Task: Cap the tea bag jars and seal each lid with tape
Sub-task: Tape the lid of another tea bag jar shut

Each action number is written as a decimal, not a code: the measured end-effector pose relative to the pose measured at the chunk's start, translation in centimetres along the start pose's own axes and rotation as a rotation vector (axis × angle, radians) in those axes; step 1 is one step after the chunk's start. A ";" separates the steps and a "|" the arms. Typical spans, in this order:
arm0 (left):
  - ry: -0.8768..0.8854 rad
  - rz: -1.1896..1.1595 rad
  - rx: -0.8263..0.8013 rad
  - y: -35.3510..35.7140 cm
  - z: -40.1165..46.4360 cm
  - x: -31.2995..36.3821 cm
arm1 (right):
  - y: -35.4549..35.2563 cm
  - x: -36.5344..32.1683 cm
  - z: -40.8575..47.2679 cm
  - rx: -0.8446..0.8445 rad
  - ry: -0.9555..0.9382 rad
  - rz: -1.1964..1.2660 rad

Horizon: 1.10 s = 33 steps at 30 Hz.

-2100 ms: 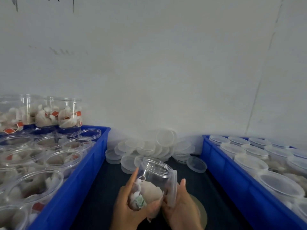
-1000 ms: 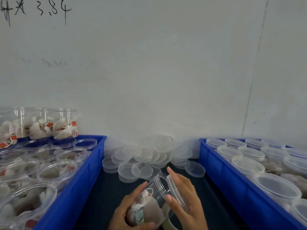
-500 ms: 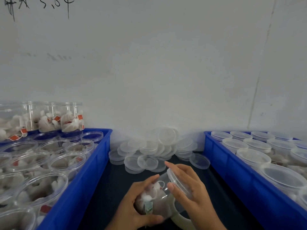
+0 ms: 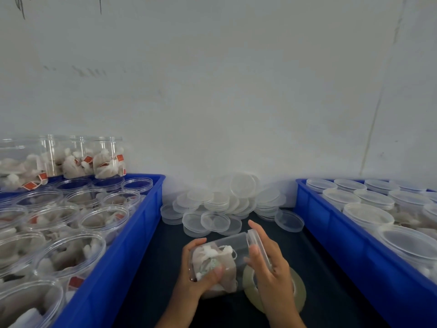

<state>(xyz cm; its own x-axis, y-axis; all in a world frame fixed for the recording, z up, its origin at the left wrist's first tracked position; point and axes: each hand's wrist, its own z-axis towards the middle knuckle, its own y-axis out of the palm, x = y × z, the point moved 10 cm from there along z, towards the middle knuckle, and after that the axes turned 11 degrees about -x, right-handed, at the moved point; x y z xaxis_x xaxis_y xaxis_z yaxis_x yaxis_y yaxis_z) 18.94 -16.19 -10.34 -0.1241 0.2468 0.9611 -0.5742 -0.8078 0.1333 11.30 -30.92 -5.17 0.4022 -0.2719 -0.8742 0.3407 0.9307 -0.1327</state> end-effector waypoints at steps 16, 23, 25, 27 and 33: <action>-0.438 -0.093 -0.209 0.6 -0.8 -1.4 | 1.2 -4.4 -0.5 -0.127 -0.280 -0.118; -0.279 -0.067 -0.055 -0.4 -0.2 -1.3 | 1.6 -2.5 0.0 -0.244 -0.087 -0.155; -0.222 -0.046 0.006 -0.7 -0.1 -1.1 | 1.3 -1.0 0.3 -0.202 0.052 -0.079; -0.212 -0.032 0.013 -0.7 -0.2 -1.1 | 0.8 -0.2 0.4 -0.155 0.104 -0.077; -0.252 -0.045 -0.103 0.1 -0.1 -1.2 | 0.8 -2.3 -0.3 -0.108 -0.103 -0.212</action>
<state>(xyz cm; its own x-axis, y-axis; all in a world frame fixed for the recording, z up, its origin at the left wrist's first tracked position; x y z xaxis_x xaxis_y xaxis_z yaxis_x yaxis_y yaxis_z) 18.99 -16.51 -11.48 0.1015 0.1294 0.9864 -0.6558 -0.7369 0.1641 10.41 -29.45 -3.46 0.4176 -0.4818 -0.7704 0.3359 0.8697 -0.3618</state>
